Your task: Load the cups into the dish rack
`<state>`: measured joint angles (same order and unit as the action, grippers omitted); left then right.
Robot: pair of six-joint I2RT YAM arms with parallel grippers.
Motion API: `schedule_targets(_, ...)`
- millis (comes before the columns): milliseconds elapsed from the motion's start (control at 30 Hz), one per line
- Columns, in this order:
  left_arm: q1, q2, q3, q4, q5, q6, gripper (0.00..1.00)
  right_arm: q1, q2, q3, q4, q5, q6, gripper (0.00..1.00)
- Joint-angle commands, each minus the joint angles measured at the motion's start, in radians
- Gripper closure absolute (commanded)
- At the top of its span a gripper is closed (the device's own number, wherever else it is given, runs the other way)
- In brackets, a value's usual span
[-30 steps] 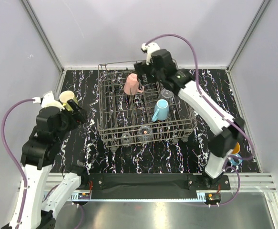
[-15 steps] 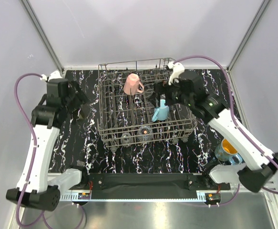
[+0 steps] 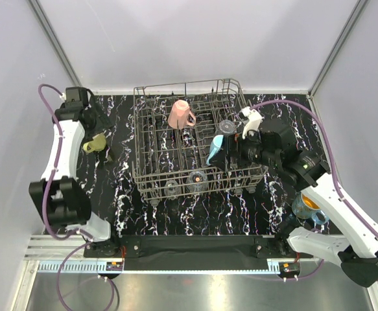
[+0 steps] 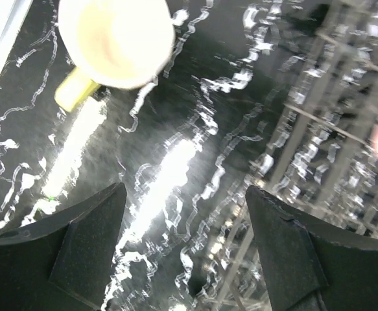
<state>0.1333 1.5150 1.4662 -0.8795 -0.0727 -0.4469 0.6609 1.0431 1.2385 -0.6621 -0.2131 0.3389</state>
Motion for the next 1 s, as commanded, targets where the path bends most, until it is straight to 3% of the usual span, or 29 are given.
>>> schedule_targets(0,0.038,0.057,0.069,0.085,-0.007,0.069,0.20,0.000,-0.035,-0.019,-0.020,-0.068,0.025,0.00)
schedule_targets(233,0.051,0.114,0.069,0.195,-0.036,0.148,0.25,-0.001,-0.015,-0.008,-0.068,-0.058,-0.003,0.00)
schedule_targets(400,0.055,0.183,0.131,0.175,-0.065,0.160,0.27,-0.003,0.011,0.006,-0.083,-0.036,-0.023,0.00)
schedule_targets(533,0.060,0.237,0.144,0.184,-0.046,0.152,0.36,-0.001,0.028,0.004,-0.094,-0.008,-0.040,0.00)
schedule_targets(967,0.061,0.370,0.088,0.283,-0.032,0.128,0.39,0.000,0.051,-0.033,-0.034,-0.051,0.018,0.00)
